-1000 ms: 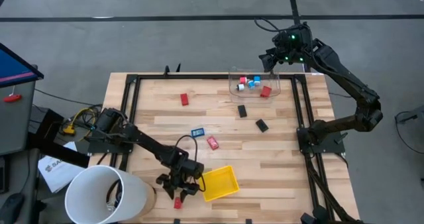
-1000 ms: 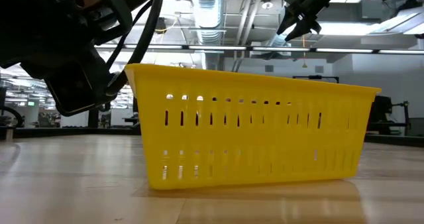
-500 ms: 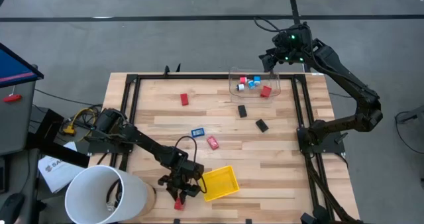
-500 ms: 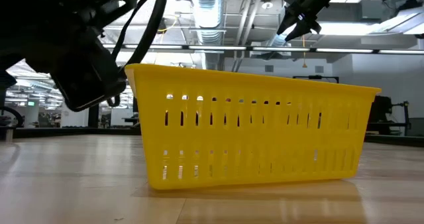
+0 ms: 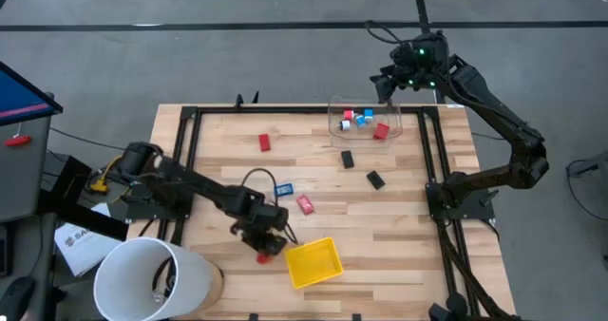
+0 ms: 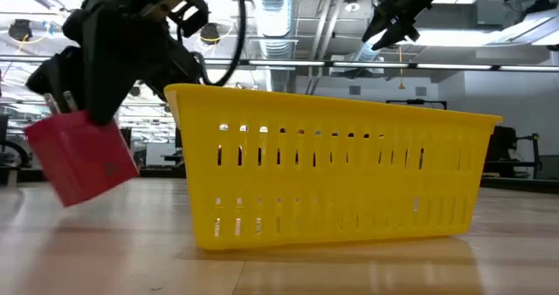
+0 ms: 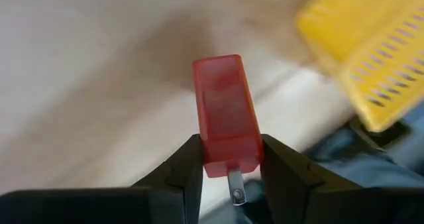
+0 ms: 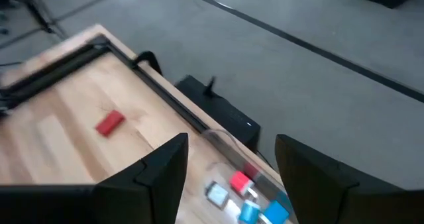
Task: Pick & Place Office items
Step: Put the red charger adapter into the transparent bin
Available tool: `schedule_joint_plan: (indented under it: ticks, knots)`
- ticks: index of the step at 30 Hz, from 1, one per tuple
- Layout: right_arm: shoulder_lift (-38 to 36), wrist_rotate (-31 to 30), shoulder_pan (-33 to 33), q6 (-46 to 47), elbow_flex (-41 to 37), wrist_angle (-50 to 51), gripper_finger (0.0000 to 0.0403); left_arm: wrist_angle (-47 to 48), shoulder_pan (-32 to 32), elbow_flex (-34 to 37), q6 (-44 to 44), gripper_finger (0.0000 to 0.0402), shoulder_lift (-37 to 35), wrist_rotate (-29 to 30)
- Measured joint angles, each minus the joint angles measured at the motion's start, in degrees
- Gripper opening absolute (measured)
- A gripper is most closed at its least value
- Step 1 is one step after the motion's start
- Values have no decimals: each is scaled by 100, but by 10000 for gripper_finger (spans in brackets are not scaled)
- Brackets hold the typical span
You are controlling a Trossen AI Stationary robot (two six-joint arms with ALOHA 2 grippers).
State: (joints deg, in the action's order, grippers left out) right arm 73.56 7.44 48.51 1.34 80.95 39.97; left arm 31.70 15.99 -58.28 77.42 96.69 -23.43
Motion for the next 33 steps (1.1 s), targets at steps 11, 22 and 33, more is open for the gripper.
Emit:
schedule_joint_plan:
  ticks: [11, 22, 33]
  knots:
    - [0, 1851, -5, -47, -6, -541, 219, 324, -759, 0, -1473, 114, -842, 1550]
    - [90, 3953, 379, 1673, -1447, -2786, 219, -1556, -1136, -5, -3467, 114, -1414, 2824]
    - [54, 5118, -37, 2834, -2638, -4724, 219, -5184, -1531, 870, -4652, 114, -1406, 2786]
